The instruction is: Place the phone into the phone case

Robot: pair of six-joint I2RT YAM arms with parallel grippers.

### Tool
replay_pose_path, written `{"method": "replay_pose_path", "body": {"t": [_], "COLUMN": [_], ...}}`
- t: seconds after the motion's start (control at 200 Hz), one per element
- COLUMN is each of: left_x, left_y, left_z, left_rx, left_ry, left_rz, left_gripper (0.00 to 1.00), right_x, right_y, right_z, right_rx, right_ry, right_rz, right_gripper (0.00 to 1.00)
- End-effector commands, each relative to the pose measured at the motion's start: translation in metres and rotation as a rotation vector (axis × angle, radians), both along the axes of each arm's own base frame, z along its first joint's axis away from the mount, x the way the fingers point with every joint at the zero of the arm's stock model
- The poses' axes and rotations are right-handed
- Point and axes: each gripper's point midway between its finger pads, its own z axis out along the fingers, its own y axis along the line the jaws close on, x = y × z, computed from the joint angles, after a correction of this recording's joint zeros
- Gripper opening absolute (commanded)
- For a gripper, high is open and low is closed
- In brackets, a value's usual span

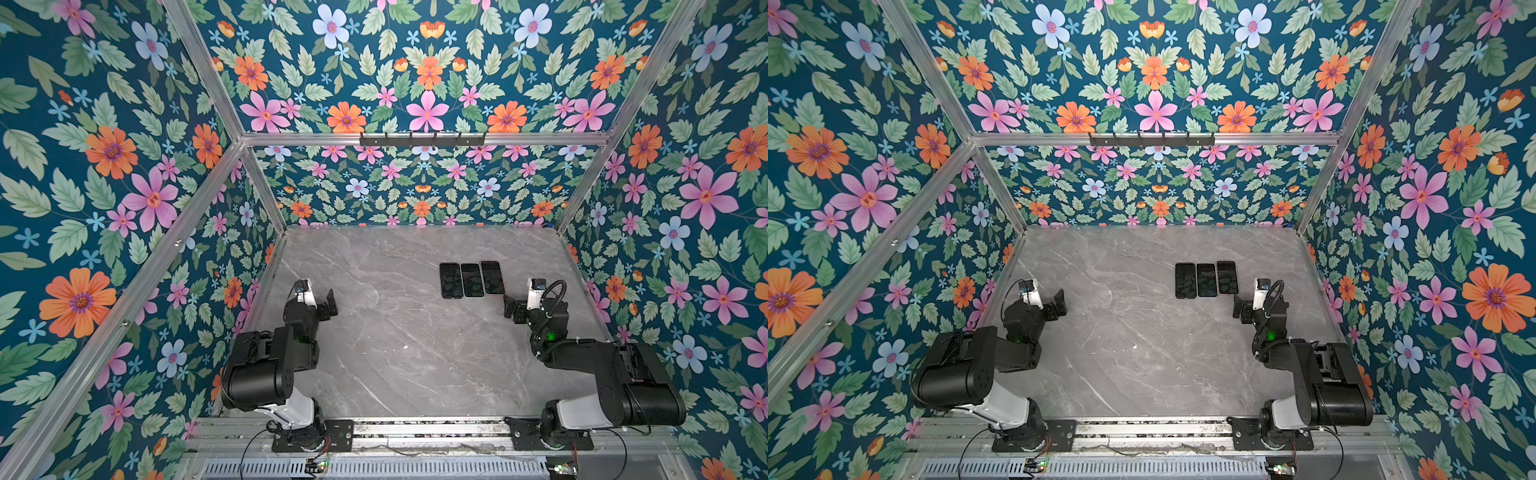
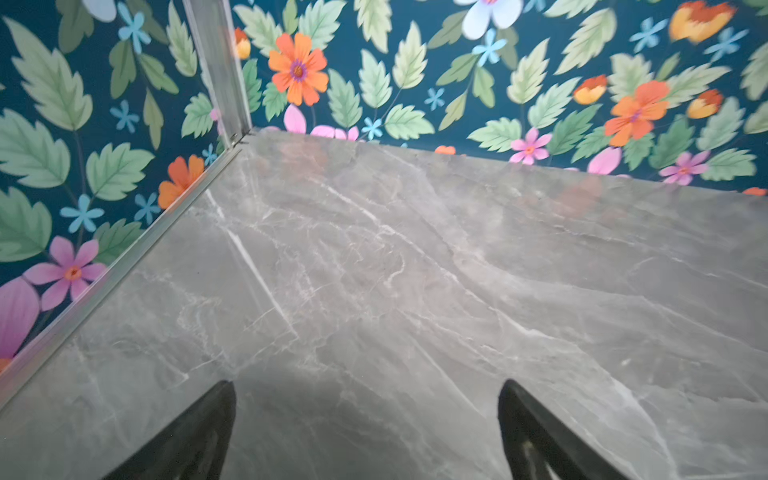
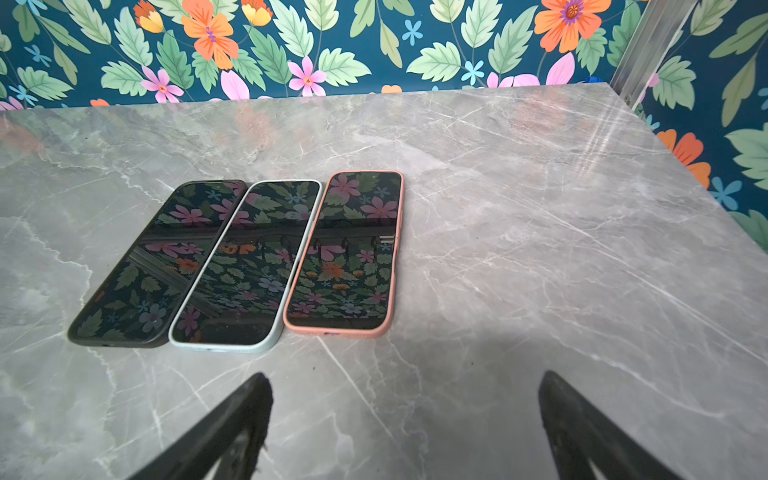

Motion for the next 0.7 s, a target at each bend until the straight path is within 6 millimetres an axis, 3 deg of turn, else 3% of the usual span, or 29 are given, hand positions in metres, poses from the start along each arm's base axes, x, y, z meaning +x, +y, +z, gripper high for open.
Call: {"method": "replay_pose_path", "body": {"t": [0.0, 0.045, 0.095, 0.695], "left_x": [0.002, 0.012, 0.017, 0.018], "left_y": [-0.003, -0.004, -0.006, -0.006], "left_z": [0.028, 0.016, 0.018, 0.016], "left_rx": [0.040, 0.047, 0.074, 0.077], "left_ry": [-0.135, -0.057, -0.059, -0.051], "left_rz": [-0.016, -0.022, 0.000, -0.001], "left_gripper": [1.00, 1.00, 1.00, 0.99], "right_x": [0.004, 0.004, 0.004, 0.004], "right_y": [0.001, 0.001, 0.001, -0.001], "right_z": [0.009, 0.010, 0.010, 0.011], "right_rx": [0.003, 0.003, 0.004, 0.095], "right_ry": [-0.040, -0.040, -0.041, -0.029], "right_rz": [0.003, 0.003, 0.004, 0.062], "right_gripper": [0.99, 0.99, 0.99, 0.99]}}
